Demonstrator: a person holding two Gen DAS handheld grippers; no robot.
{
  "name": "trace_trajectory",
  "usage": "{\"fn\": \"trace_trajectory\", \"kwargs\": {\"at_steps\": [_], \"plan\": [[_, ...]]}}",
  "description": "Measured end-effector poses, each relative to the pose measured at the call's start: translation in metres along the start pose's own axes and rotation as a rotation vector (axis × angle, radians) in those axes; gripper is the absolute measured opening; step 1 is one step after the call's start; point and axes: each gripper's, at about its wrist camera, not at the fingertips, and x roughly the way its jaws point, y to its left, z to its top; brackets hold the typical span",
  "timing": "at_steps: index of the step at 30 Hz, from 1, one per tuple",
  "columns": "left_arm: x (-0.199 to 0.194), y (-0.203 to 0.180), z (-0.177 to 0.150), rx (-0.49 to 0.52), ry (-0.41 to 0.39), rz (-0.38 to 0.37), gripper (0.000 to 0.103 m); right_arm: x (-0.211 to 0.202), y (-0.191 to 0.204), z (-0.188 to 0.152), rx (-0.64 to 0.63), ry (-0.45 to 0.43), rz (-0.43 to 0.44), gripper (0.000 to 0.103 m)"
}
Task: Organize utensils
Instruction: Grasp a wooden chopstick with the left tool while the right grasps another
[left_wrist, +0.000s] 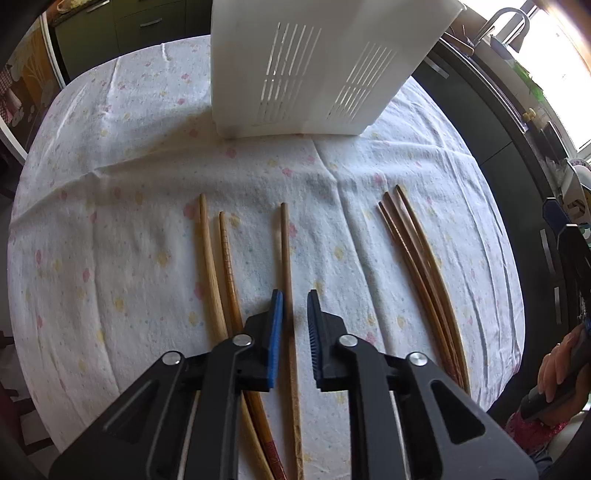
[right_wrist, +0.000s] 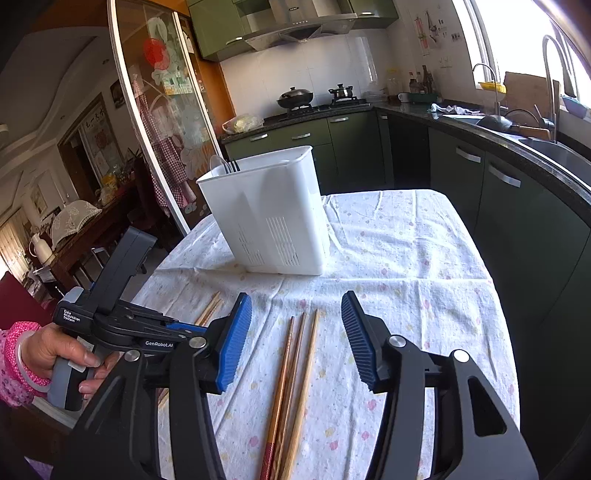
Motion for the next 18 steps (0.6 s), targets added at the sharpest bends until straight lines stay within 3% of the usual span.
{"fn": "trace_trajectory", "kwargs": {"at_steps": [5,7,12,18], "plan": [[-0.005,0.008,-0.004,-0.020,-0.005,-0.025,0.006,0.031,0.006,0.002,-0.035,0.133,0.000,0.048],[-0.007,0.009,-0.005,-0.019,-0.005,-0.027,0.006,0.049,0.008,0.001,-0.062,0.192,-0.038,0.034],[-0.012,0.011,-0.008,-0.007,-0.010,-0.030,0.006,0.085,0.011,-0.006,-0.086,0.287,-0.043,0.017],[-0.014,0.008,-0.008,0.005,-0.018,-0.031,0.006,0.112,0.013,-0.009,-0.102,0.351,-0.067,0.016]]}}
